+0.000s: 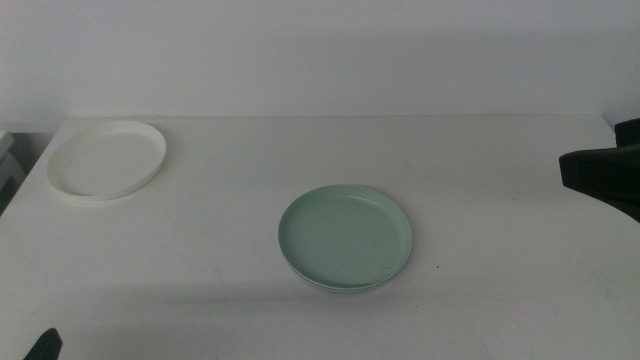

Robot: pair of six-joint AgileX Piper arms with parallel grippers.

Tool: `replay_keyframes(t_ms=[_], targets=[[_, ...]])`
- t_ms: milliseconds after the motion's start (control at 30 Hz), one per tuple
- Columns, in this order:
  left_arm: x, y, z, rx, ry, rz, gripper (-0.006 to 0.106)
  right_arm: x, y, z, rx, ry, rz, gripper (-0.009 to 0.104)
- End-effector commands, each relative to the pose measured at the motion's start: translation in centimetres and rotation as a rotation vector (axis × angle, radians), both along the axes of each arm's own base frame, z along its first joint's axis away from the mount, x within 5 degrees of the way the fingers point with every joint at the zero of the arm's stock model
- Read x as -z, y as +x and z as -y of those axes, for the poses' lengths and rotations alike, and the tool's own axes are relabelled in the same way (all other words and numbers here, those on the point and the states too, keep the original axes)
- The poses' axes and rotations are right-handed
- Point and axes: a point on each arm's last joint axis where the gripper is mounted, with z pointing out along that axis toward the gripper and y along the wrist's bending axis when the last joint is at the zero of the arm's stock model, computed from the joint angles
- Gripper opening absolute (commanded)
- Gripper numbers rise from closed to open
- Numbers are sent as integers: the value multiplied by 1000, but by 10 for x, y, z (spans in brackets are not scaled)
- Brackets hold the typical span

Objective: Stack the three bowls on top of each other.

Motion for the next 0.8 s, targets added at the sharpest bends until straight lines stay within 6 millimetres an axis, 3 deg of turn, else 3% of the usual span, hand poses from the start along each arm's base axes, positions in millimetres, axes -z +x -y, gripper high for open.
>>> replay_keyframes(t_ms=[0, 167, 367, 533, 767], targets=[[-7, 0, -1, -18, -7, 94, 90, -12, 1, 2, 25, 31, 76, 56], [-16, 1, -5, -82, -18, 100, 90, -12, 1, 2, 23, 30, 74, 56], [-60, 13, -11, -168, -75, 68, 90, -12, 1, 2, 23, 30, 74, 56], [-111, 43, -16, -178, -95, -15, 90, -12, 1, 2, 23, 30, 74, 56], [-171, 105, -22, -171, -190, -174, 90, -12, 1, 2, 23, 31, 74, 56]])
